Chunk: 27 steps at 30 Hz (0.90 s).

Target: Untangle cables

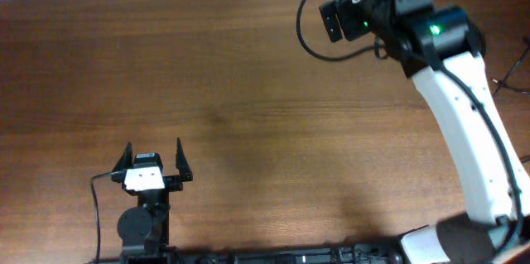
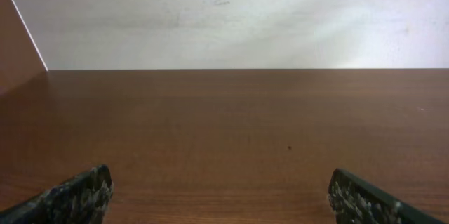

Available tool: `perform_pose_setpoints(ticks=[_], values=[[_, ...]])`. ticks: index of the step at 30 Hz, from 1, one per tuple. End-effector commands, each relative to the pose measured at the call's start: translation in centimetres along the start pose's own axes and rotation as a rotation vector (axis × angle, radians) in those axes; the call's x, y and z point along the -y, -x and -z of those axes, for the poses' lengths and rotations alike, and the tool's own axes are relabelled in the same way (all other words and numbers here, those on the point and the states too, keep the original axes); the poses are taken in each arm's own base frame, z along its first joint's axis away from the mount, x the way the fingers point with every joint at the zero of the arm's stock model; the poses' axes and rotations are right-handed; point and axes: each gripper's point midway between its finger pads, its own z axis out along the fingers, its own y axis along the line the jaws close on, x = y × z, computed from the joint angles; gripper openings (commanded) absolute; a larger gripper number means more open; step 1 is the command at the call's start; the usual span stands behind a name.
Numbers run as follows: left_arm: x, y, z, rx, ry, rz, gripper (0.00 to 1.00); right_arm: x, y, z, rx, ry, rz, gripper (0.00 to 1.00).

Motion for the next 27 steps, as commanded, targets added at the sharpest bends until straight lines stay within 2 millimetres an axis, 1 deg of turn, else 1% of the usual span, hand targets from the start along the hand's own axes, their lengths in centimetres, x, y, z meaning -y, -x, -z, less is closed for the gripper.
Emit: perform_pose_setpoints(ticks=[1,3,4,6,8,11,16,20,21,25,27], values=[[0.2,-0.1,0.0,-0.001,-0.014,-0.015,0.99,-1.2,-1.7,0.6,0.060,0.033,-0.003,0.99],[0.2,-0.1,0.0,-0.001,-0.014,-0.015,0.99,-1.5,-2.8,0.3,0.100,0.030,-0.004,0.99],[0.2,-0.1,0.0,-0.001,-0.014,-0.015,0.99,-1.7,-3.9,0.0,0.146,0.019,-0.007,0.99],[0.2,-0.1,0.0,-0.001,-0.014,-0.015,0.99,-2.2,-5.2,-0.3,0.210,0.017,-0.009,0.99],[0.2,-0.1,0.0,-0.001,-0.014,-0.015,0.99,-2.8,-6.4,-0.3,0.269,0.023,-0.010,0.99],[0.2,-0.1,0.0,-0.001,-0.014,-0.015,0.99,-3.3,-8.4,-0.2,0.363,0.021,-0.059,0.99],[0.2,-0.1,0.0,-0.001,-0.014,-0.015,0.99,-3.9,-11.7,0.9,0.551,-0.004,-0.099,0.99],[0.2,-0.1,0.0,-0.001,-0.014,-0.015,0.99,-4.2,-14.5,2.1,0.642,-0.019,-0.128,0.99],[0.2,-0.1,0.0,-0.001,-0.014,-0.015,0.99,-4.2,-15.0,2.3,0.653,-0.028,-0.131,0.99],[0.2,-0.1,0.0,-0.001,-0.014,-0.015,0.99,-3.9,-18.1,3.2,0.675,-0.068,-0.169,0.99],[0.2,-0.1,0.0,-0.001,-0.014,-0.015,0.99,-4.0,-19.2,3.4,0.680,-0.076,-0.172,0.99]])
